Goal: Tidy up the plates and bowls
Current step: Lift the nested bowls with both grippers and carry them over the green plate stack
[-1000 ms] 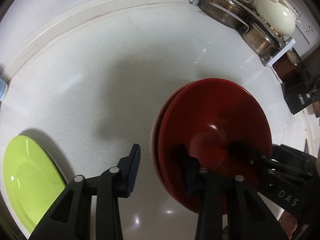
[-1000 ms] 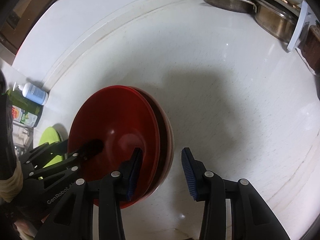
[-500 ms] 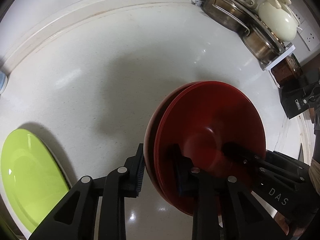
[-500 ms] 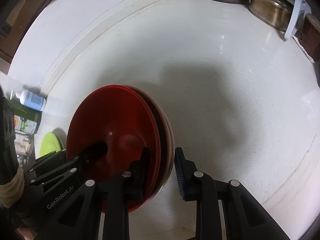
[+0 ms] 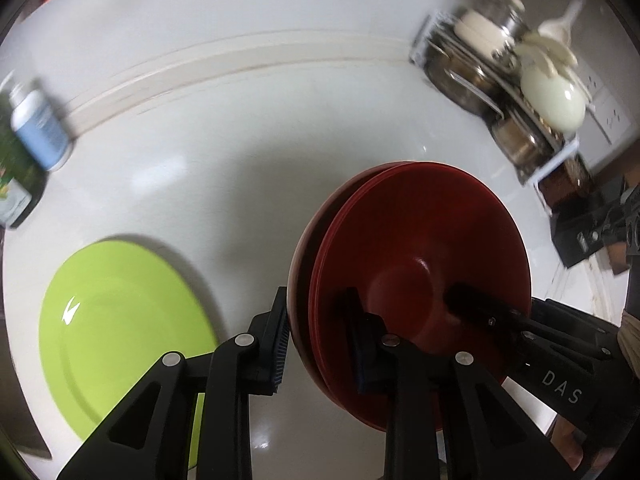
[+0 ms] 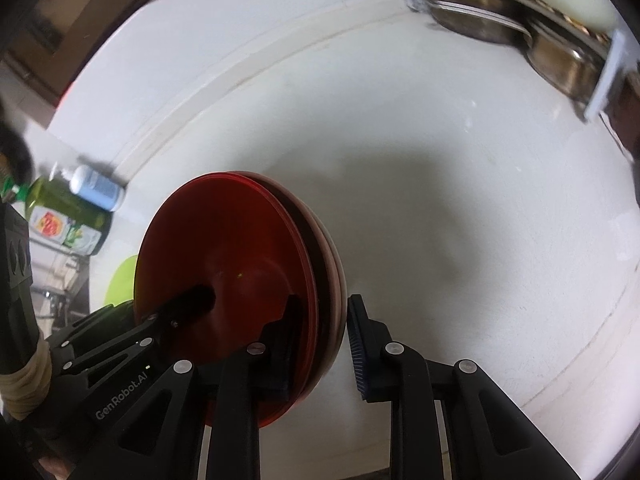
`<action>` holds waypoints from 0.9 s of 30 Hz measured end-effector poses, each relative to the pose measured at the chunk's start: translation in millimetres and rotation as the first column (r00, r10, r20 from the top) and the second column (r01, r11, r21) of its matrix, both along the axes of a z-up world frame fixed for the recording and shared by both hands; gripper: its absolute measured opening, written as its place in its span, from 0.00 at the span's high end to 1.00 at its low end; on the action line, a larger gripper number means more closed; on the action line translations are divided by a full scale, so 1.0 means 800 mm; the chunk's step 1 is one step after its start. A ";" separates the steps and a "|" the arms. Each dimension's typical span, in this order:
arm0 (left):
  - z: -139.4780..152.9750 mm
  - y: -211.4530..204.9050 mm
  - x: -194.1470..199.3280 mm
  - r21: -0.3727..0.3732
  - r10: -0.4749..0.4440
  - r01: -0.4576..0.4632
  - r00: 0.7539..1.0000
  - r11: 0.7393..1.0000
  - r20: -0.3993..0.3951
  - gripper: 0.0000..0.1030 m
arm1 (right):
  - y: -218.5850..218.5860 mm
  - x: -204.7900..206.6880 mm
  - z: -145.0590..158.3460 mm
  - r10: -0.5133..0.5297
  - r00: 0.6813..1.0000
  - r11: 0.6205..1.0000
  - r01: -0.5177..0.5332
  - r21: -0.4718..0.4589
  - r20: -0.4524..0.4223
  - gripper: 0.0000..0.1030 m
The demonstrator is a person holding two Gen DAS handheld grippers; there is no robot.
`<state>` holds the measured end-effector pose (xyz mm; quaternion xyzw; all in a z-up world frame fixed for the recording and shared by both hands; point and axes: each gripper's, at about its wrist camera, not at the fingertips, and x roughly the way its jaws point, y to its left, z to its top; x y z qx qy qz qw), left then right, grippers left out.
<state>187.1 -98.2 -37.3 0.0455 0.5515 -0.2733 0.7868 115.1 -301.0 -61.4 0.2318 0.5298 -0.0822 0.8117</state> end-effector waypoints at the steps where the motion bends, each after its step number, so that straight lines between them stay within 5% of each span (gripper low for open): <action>1: 0.002 0.010 0.000 -0.004 0.014 -0.014 1.000 1.000 0.006 0.75 | 0.006 0.002 0.005 0.012 1.000 1.000 -0.012 -0.003 0.008 0.76; 11: 0.011 0.102 0.006 -0.027 0.188 -0.188 0.982 0.982 -0.004 0.75 | 0.075 0.032 0.036 0.168 0.984 0.986 -0.168 -0.008 0.058 0.76; 27: -0.008 0.239 0.003 0.046 0.441 -0.439 0.896 0.897 -0.057 0.75 | 0.208 0.073 0.027 0.438 0.898 0.898 -0.439 0.039 0.037 0.76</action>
